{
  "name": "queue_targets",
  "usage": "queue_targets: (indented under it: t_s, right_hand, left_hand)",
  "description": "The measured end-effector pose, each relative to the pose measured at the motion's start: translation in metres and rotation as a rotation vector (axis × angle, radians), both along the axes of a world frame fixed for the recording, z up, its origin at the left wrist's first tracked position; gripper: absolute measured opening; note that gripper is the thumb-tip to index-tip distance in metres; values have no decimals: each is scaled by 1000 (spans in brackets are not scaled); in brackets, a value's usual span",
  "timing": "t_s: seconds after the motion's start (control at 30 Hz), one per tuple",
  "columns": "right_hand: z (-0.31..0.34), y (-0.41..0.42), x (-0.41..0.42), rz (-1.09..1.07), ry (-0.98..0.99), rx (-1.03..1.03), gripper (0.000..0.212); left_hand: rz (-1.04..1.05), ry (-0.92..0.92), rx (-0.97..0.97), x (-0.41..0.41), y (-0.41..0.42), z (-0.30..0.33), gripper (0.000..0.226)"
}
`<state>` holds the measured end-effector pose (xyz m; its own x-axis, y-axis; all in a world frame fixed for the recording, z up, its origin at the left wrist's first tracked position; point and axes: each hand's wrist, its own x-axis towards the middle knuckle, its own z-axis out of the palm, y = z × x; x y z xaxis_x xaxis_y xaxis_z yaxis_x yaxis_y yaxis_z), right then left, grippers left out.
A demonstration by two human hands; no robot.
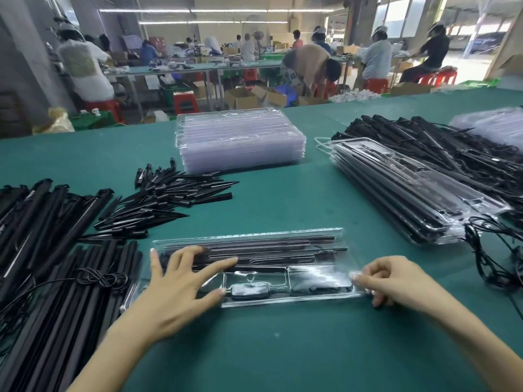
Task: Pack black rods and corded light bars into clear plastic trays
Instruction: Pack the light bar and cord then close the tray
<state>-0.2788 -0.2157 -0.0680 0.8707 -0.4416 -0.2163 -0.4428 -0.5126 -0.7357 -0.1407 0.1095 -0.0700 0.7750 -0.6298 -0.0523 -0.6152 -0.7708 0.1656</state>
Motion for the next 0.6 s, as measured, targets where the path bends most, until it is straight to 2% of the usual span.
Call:
queue_targets:
  t_s: [0.13, 0.23, 0.47, 0.6]
  right_hand:
    - [7, -2, 6, 80, 114, -101, 37]
    - [9, -6, 8, 136, 117, -81, 35]
    - [6, -15, 7, 107, 47, 249, 24]
    - [4, -19, 10, 60, 102, 320, 24]
  left_hand:
    - [-86, -40, -70, 3, -54, -3, 46]
    - [-109, -38, -27, 6, -82, -19, 55]
    - [-67, -82, -46, 1, -84, -30, 54]
    - [-56, -64, -72, 1, -85, -27, 56]
